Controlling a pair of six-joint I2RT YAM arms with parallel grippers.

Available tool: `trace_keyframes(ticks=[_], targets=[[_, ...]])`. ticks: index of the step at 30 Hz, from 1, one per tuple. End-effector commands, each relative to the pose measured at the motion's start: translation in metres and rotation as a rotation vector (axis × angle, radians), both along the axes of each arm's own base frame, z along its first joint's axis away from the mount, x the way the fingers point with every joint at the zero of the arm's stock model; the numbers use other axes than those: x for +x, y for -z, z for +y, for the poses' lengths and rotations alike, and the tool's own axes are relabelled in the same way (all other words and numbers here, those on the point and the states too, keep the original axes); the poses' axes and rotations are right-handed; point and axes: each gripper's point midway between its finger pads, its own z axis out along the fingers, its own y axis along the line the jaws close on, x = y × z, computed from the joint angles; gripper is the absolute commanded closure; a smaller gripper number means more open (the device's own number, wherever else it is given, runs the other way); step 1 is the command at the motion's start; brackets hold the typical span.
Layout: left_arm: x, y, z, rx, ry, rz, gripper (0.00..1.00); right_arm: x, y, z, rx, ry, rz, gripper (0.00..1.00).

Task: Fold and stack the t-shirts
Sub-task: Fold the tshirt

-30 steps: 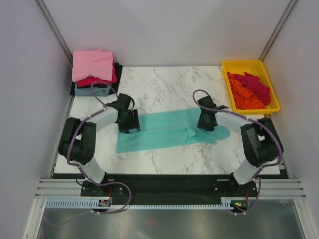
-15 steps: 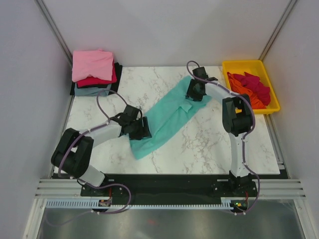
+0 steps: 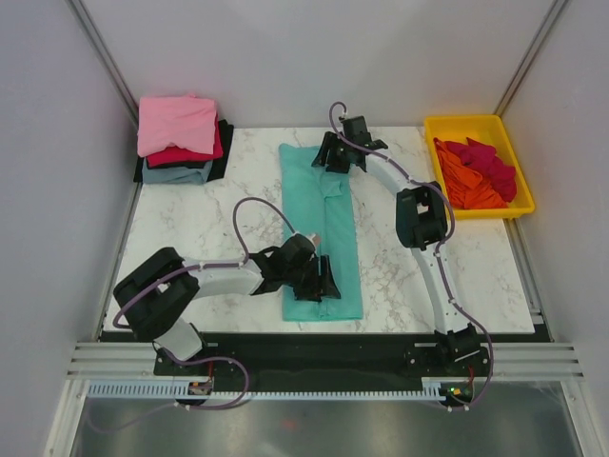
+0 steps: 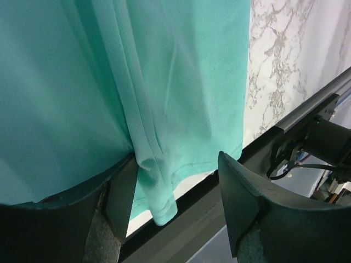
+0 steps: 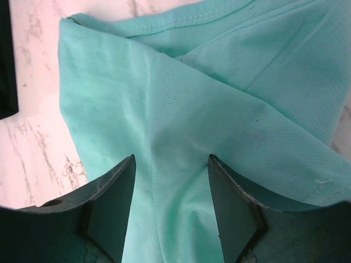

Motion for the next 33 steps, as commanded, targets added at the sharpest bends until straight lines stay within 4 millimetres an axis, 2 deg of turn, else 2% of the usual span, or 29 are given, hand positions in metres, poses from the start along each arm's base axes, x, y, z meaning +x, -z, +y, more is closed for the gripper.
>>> trace_keyframes(ticks=[1, 3, 6, 9, 10, 11, 13, 14, 15, 17, 18, 20, 21, 23, 24, 26, 27, 29, 30, 32, 33], targets=[[-0.022, 0.009, -0.004, 0.046, -0.019, 0.094, 0.32, -0.020, 0.070, 0.003, -0.025, -0.042, 0.115, 0.35], [-0.032, 0.004, -0.010, 0.049, -0.004, 0.104, 0.32, -0.021, 0.077, 0.000, -0.038, -0.043, 0.117, 0.36], [-0.045, -0.021, -0.020, 0.054, 0.031, 0.067, 0.32, -0.019, 0.076, -0.004, -0.058, -0.034, 0.100, 0.35], [-0.050, -0.062, -0.028, 0.043, 0.059, -0.018, 0.32, -0.014, 0.070, -0.008, -0.068, 0.000, 0.085, 0.35], [-0.051, -0.073, -0.028, 0.041, 0.064, -0.045, 0.32, -0.011, 0.061, -0.008, -0.061, 0.003, 0.070, 0.35], [-0.048, -0.098, -0.027, 0.017, 0.055, -0.112, 0.32, -0.009, 0.056, -0.011, -0.056, 0.022, 0.069, 0.35], [-0.045, -0.108, -0.009, 0.053, 0.028, -0.158, 0.32, -0.007, 0.038, -0.008, -0.028, 0.013, 0.048, 0.33], [-0.043, -0.122, -0.001, 0.035, 0.028, -0.202, 0.32, -0.005, 0.033, -0.011, -0.019, 0.020, 0.044, 0.32], [-0.044, -0.123, 0.011, 0.065, 0.025, -0.217, 0.32, -0.006, 0.026, -0.008, -0.002, 0.009, 0.041, 0.29], [-0.038, -0.124, 0.028, 0.107, 0.013, -0.280, 0.31, -0.004, 0.007, -0.010, 0.014, 0.019, 0.022, 0.27], [-0.038, -0.133, 0.038, 0.100, 0.000, -0.310, 0.31, -0.004, -0.008, -0.010, 0.032, 0.019, 0.010, 0.24], [-0.033, -0.132, 0.060, 0.157, -0.033, -0.353, 0.30, -0.003, -0.028, -0.008, 0.052, 0.009, -0.017, 0.20], [-0.032, -0.139, 0.069, 0.146, -0.049, -0.381, 0.29, -0.002, -0.056, -0.007, 0.073, -0.005, -0.058, 0.18], [-0.027, -0.135, 0.086, 0.186, -0.080, -0.410, 0.28, -0.003, -0.088, -0.006, 0.099, -0.023, -0.105, 0.15], [-0.026, -0.134, 0.091, 0.195, -0.090, -0.416, 0.28, -0.005, -0.123, -0.008, 0.119, -0.030, -0.155, 0.11], [-0.023, -0.131, 0.103, 0.215, -0.112, -0.421, 0.27, -0.012, -0.156, -0.016, 0.116, -0.045, -0.209, 0.06], [-0.023, -0.130, 0.105, 0.219, -0.116, -0.421, 0.27, -0.025, -0.183, -0.025, 0.113, -0.039, -0.239, 0.06], [-0.022, -0.124, 0.110, 0.231, -0.122, -0.415, 0.27, -0.041, -0.196, -0.048, 0.076, 0.000, -0.246, 0.06], [-0.022, -0.121, 0.112, 0.237, -0.126, -0.412, 0.28, -0.072, -0.199, -0.063, 0.054, 0.023, -0.221, 0.06], [-0.021, -0.112, 0.118, 0.253, -0.152, -0.395, 0.28, -0.107, -0.184, -0.086, -0.004, 0.098, -0.175, 0.06], [-0.020, -0.108, 0.121, 0.258, -0.168, -0.386, 0.28, -0.148, -0.160, -0.101, -0.031, 0.113, -0.109, 0.07]])
